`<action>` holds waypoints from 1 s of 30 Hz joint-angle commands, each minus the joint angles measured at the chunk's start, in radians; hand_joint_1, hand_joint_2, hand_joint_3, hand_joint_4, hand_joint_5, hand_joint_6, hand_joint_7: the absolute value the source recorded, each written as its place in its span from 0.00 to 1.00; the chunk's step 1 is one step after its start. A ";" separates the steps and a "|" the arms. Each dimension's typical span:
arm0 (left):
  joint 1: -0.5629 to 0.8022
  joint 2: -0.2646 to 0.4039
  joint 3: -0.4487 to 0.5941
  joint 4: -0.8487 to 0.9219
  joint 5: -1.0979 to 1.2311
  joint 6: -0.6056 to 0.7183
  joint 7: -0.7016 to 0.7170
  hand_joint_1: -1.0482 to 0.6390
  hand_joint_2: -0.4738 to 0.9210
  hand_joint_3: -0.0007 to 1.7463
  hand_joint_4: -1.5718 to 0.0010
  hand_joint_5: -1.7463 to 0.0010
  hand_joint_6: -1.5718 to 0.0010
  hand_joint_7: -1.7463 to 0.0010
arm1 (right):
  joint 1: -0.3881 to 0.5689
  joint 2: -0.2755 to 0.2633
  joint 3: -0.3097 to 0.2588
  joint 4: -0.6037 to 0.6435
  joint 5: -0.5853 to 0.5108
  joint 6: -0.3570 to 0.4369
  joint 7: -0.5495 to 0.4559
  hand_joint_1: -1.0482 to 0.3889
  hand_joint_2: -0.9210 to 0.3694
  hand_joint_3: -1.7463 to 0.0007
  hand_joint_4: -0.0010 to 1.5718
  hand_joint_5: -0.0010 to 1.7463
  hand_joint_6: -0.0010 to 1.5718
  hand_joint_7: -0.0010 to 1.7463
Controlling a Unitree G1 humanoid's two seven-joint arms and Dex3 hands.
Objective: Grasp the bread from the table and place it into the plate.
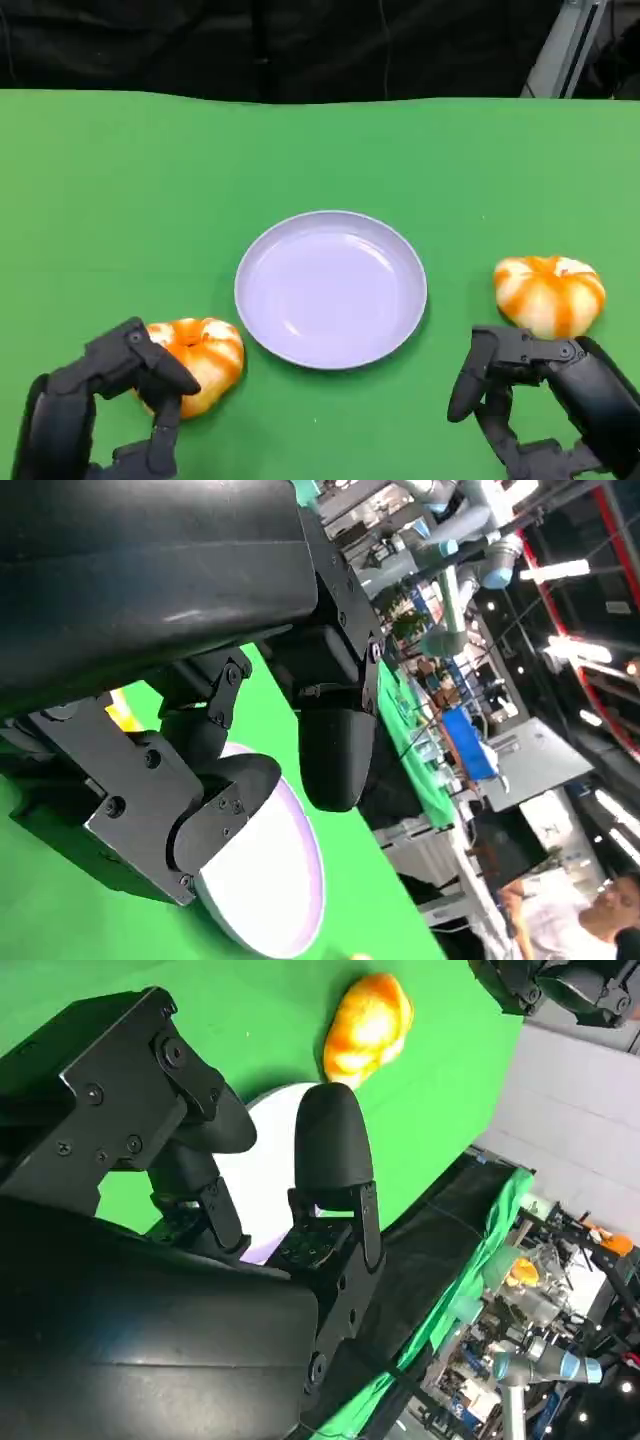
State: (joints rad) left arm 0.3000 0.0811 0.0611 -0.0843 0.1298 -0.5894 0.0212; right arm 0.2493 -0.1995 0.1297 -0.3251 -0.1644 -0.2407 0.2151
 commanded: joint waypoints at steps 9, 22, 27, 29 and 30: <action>0.011 0.045 0.010 -0.072 0.170 0.180 0.019 0.50 0.95 0.07 0.82 0.60 0.64 0.99 | -0.003 -0.008 -0.001 0.001 0.002 0.000 -0.002 0.82 0.44 0.21 0.56 0.94 0.50 0.76; -0.052 0.139 -0.056 -0.066 0.460 0.355 0.031 0.29 0.97 0.00 0.93 0.68 0.83 0.99 | -0.002 -0.007 0.001 0.000 -0.008 0.000 -0.005 0.82 0.45 0.21 0.56 0.94 0.50 0.76; -0.112 0.170 -0.139 -0.083 0.664 0.497 0.011 0.29 0.98 0.01 0.87 0.66 0.77 0.98 | -0.002 -0.009 -0.001 0.008 -0.008 -0.010 -0.005 0.81 0.45 0.21 0.55 0.94 0.50 0.76; -0.145 0.188 -0.176 -0.069 0.741 0.545 0.003 0.30 1.00 0.01 0.83 0.66 0.74 0.97 | -0.001 -0.009 -0.002 0.011 -0.004 -0.012 -0.003 0.81 0.45 0.22 0.56 0.95 0.50 0.77; -0.167 0.196 -0.199 -0.053 0.786 0.577 -0.006 0.31 1.00 0.01 0.79 0.65 0.71 0.96 | -0.001 -0.009 -0.002 0.011 -0.003 -0.012 -0.003 0.81 0.45 0.21 0.56 0.95 0.50 0.77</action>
State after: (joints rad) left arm 0.1796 0.2419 -0.0962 -0.1562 0.8261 -0.0747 0.0350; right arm 0.2494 -0.1989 0.1323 -0.3195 -0.1789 -0.2427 0.2127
